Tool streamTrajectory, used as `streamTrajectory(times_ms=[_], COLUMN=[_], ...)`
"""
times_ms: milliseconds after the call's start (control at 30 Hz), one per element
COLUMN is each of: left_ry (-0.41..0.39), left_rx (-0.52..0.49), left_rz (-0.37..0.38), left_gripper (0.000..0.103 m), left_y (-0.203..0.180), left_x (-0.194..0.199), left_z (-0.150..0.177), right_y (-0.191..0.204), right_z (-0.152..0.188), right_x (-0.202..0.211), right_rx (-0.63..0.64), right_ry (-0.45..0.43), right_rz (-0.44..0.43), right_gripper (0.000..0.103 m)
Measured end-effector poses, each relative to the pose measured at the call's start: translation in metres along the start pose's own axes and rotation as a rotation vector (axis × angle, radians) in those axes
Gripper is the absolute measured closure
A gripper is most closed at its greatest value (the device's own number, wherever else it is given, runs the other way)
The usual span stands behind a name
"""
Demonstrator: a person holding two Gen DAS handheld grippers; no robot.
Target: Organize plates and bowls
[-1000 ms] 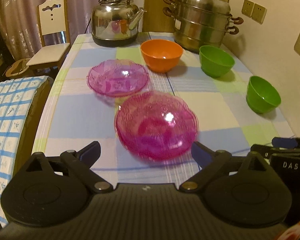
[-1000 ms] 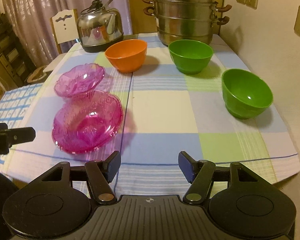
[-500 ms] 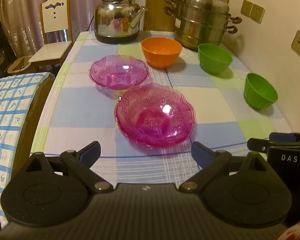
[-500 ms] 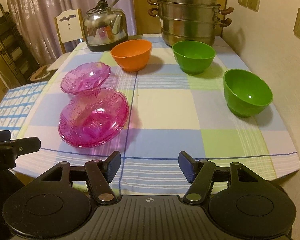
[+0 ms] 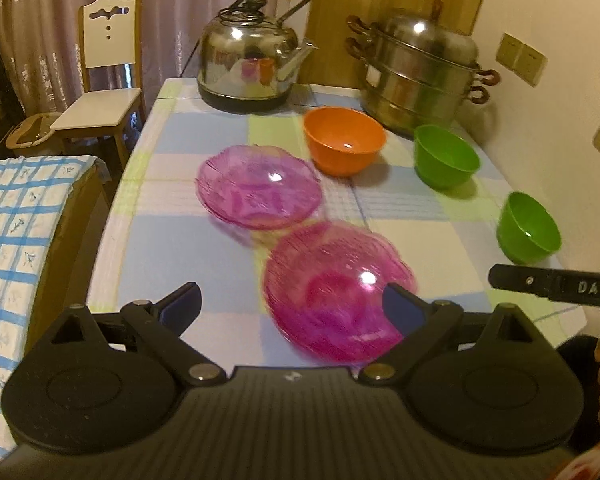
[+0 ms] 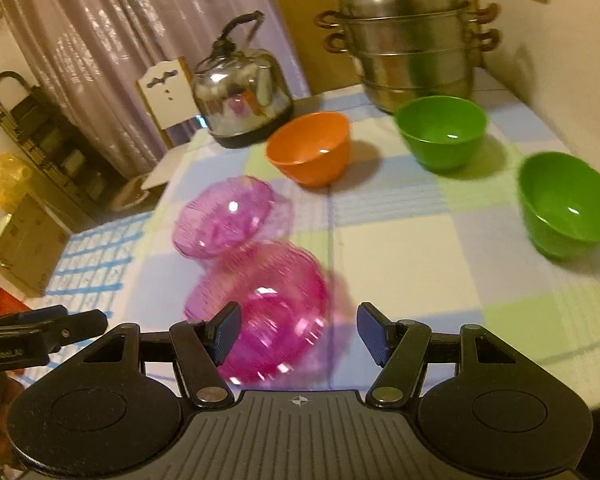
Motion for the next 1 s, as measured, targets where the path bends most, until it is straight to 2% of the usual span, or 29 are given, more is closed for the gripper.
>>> streamTrajectory(times_ms=[200, 400, 567, 700, 867, 1000], left_ry=[0.015, 0.026, 0.048, 0.068, 0.123, 0.151], left_rx=[0.032, 0.067, 0.06, 0.071, 0.144, 0.197], left_rz=[-0.013, 0.018, 0.008, 0.014, 0.039, 0.063], left_gripper=[0.007, 0.008, 0.01, 0.011, 0.019, 0.029], left_y=[0.037, 0.064, 0.081, 0.093, 0.115, 0.127], left_x=[-0.021, -0.058, -0.091, -0.12, -0.162, -0.19], left_z=[-0.033, -0.065, -0.093, -0.109, -0.119, -0.125], right_y=[0.012, 0.01, 0.005, 0.003, -0.004, -0.01], right_z=[-0.043, -0.084, -0.113, -0.128, -0.14, -0.15], right_x=[-0.037, -0.08, -0.122, -0.155, -0.197, -0.222], right_rx=[0.019, 0.023, 0.002, 0.008, -0.016, -0.045], right_ry=[0.034, 0.062, 0.096, 0.124, 0.178, 0.207], right_rz=[-0.062, -0.068, -0.099, -0.115, -0.141, -0.163], right_gripper=[0.039, 0.039, 0.04, 0.044, 0.048, 0.053])
Point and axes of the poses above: each gripper's, at about its wrist camera, not at the fingertips, and x roughly against the way its jaws point, y to its left, z to its underside, the point moved 4 cm from there along -x, roughly the way its jaws point, and after that the axes turned 8 degrees about y, right-handed, at the moved point
